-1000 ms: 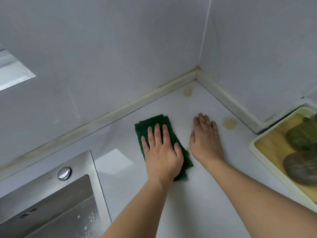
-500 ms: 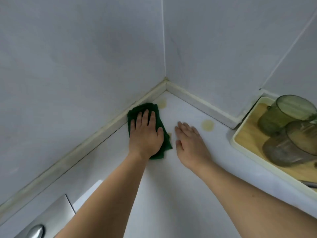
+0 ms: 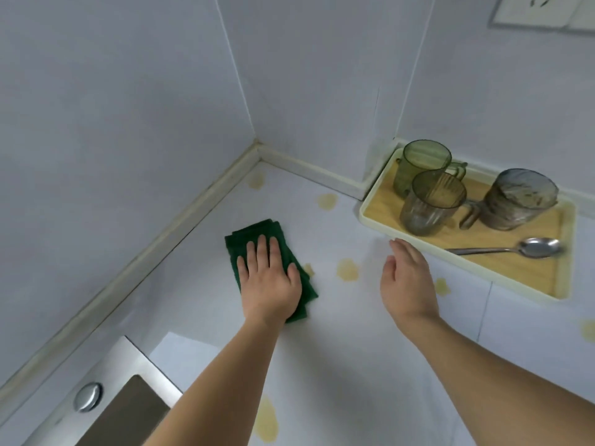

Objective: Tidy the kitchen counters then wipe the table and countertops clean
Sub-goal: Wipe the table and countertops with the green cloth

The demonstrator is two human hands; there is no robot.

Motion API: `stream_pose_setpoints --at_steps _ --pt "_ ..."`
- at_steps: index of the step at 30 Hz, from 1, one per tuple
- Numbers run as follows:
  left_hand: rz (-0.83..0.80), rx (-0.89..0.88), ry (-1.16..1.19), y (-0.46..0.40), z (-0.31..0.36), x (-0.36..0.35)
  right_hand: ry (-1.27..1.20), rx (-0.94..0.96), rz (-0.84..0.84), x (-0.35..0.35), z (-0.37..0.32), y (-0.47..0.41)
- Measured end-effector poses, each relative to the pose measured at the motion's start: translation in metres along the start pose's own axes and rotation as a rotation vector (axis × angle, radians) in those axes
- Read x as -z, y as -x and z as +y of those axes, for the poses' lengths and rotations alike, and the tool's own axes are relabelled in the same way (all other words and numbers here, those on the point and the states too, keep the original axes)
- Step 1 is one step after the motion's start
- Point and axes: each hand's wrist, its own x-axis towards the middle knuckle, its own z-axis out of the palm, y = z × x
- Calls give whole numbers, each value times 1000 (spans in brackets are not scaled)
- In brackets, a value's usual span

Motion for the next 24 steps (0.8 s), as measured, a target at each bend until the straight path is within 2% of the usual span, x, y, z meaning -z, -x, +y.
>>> stream_pose_setpoints --at_steps 7,10,14,24 --pt "24 8 6 -5 -1 -3 85 126 -126 -5 7 -4" --pt "18 16 6 -9 -1 -3 181 124 -108 -22 4 -4" --pt "29 51 3 -28 -6 -2 234 -13 -58 -40 0 -11" --pt "17 251 -34 -126 0 5 328 -26 78 -60 2 -12"
